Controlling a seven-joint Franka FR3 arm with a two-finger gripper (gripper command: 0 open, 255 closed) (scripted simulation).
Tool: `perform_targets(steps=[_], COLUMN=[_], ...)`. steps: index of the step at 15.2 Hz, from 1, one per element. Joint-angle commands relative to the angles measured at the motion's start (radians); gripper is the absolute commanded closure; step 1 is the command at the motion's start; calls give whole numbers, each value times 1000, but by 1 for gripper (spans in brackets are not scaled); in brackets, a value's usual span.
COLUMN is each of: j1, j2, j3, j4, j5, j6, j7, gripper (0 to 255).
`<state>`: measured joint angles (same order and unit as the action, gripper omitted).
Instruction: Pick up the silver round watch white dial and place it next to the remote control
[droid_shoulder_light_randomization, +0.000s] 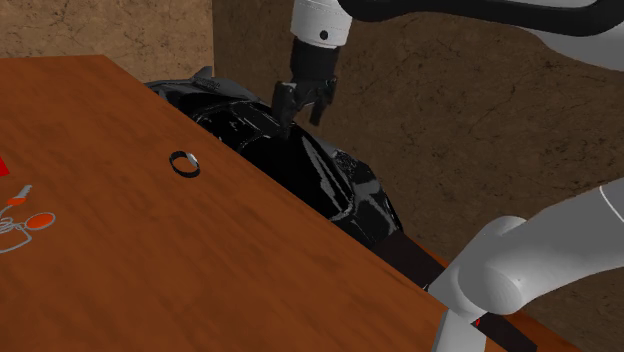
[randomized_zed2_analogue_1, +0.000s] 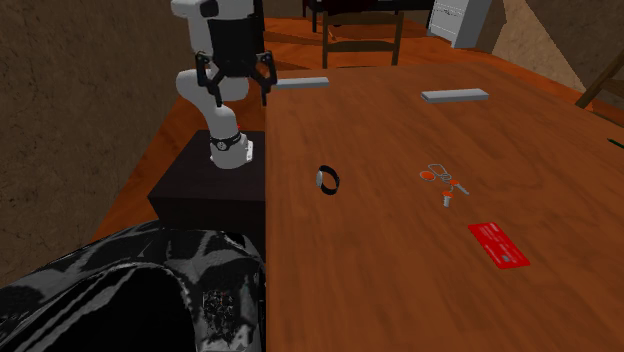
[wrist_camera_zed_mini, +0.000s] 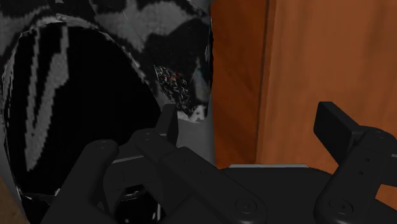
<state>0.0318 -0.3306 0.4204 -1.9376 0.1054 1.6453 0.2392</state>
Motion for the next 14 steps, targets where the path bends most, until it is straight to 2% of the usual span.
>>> perform_targets(steps=[1,5,8,11,14], j1=[1,18,54,118,214], j2=[79,249,393,549,714], j3=[43,123,171,197,199], j4=[65,211,342,497,689], j5=[-31,-120,-210,-312,-415], j6=[8,6,-16,-60,-128], j7=[52,164,252,331,390], gripper=[0,0,0,0,0])
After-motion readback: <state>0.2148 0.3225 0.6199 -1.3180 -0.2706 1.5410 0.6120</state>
